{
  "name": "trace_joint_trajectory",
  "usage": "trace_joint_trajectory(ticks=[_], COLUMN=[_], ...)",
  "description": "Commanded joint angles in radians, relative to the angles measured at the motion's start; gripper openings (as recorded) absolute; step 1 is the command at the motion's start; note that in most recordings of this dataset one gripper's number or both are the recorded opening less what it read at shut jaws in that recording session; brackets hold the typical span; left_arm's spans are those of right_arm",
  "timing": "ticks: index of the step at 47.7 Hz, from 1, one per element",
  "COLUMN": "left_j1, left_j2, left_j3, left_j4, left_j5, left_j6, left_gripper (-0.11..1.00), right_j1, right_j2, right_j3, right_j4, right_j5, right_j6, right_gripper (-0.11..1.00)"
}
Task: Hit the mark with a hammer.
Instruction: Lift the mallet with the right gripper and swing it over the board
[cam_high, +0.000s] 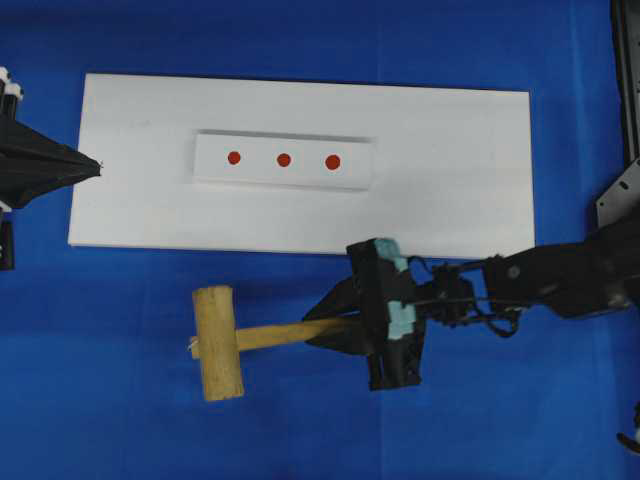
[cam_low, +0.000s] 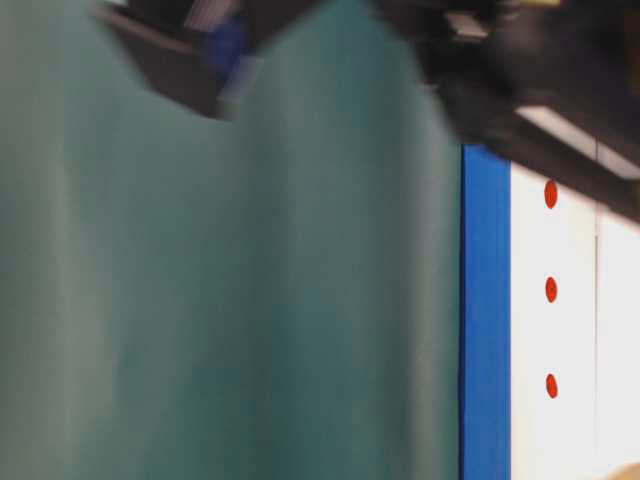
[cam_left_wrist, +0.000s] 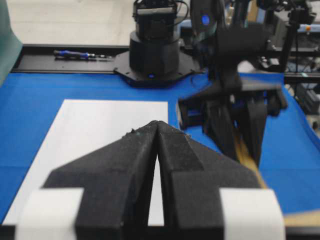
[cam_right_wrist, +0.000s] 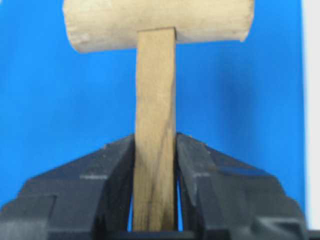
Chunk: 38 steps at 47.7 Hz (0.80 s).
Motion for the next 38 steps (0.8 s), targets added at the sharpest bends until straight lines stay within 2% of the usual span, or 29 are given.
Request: trace_joint_trajectory(ticks=[1, 10, 23, 38], left_j1=[-0.002, -0.002, -0.003, -0.003], left_j2=[0.003, 0.005, 0.005, 0.011], left_j3=[-0.012, -0.012, -0.012, -0.011], left_j4=[-0.002, -0.003, -0.003, -0.003], left_j5=[0.000, 0.003, 0.006, 0.006], left_j6=[-0.002, -0.003, -0.020, -0.021], left_gripper=[0.00, 0.00, 0.00, 0.00], right_j1=[-0.008, -0.021, -0.063, -0.222], right_j2=[-0.098, -0.209, -0.206, -0.206], right_j3=[-0.014, -0.011, -0.011, -0.005], right_j4=[-0.003, -0.003, -0.003, -0.018], right_j5=[0.034, 0.100, 0.101, 0.124], right_j6=[-0.026, -0.077, -0.078, -0.106], right_gripper=[0.09, 0.09, 0.09, 0.10])
